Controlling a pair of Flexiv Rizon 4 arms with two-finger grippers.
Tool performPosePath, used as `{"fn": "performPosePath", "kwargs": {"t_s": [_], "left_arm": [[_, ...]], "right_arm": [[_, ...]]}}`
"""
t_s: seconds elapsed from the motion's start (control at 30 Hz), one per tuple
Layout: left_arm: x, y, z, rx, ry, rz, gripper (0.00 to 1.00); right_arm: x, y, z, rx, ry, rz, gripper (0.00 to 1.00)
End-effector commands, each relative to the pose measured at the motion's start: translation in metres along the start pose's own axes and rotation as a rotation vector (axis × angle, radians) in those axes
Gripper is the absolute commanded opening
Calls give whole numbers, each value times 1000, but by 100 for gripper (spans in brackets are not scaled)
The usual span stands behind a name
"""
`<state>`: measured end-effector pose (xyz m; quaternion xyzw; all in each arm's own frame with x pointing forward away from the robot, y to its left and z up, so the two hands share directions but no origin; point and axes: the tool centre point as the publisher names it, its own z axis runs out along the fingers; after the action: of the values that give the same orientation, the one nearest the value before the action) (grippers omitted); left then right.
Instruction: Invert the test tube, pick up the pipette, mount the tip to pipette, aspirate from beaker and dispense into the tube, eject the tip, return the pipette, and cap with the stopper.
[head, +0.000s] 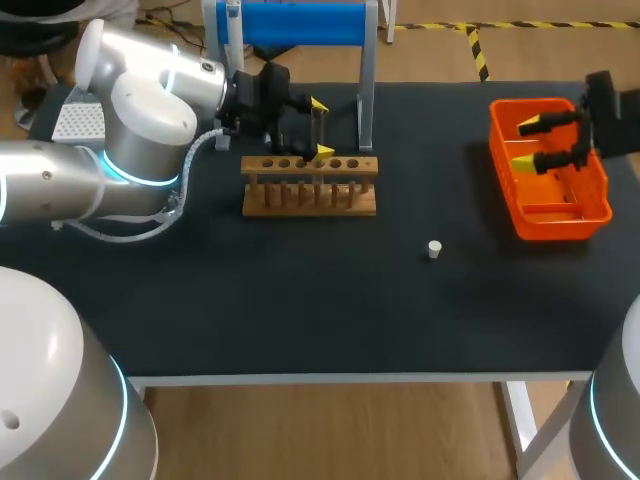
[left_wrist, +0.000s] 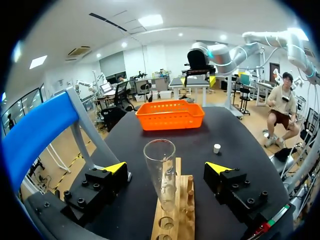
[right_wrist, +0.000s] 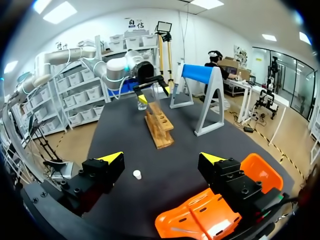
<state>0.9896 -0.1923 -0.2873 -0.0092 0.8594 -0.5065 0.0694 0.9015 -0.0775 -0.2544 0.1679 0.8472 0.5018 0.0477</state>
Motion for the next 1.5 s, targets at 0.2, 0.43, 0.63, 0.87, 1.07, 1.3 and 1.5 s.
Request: {"fn": "performPosePath", "kwargs": {"t_s": [0.2, 0.43, 0.63, 0.87, 1.07, 1.3, 1.5], "left_arm": [[1, 1, 1, 4, -3, 2, 100], [1, 1, 1, 4, -3, 2, 100], [1, 1, 1, 4, -3, 2, 100], [1, 1, 1, 4, -3, 2, 100], [1, 1, 1, 4, -3, 2, 100], [1, 1, 1, 4, -3, 2, 100], [1, 1, 1, 4, -3, 2, 100]], "right_arm": [[7, -2, 1, 10, -11, 4, 100], [36, -21, 6, 41, -21, -2, 100], [41, -32, 11, 63, -39, 25, 100], [55, -38, 20, 71, -50, 38, 100], [69, -46, 30, 90, -46, 26, 100], [71, -54, 37, 105, -63, 26, 100], [72, -58, 42, 105, -79, 11, 100]]}}
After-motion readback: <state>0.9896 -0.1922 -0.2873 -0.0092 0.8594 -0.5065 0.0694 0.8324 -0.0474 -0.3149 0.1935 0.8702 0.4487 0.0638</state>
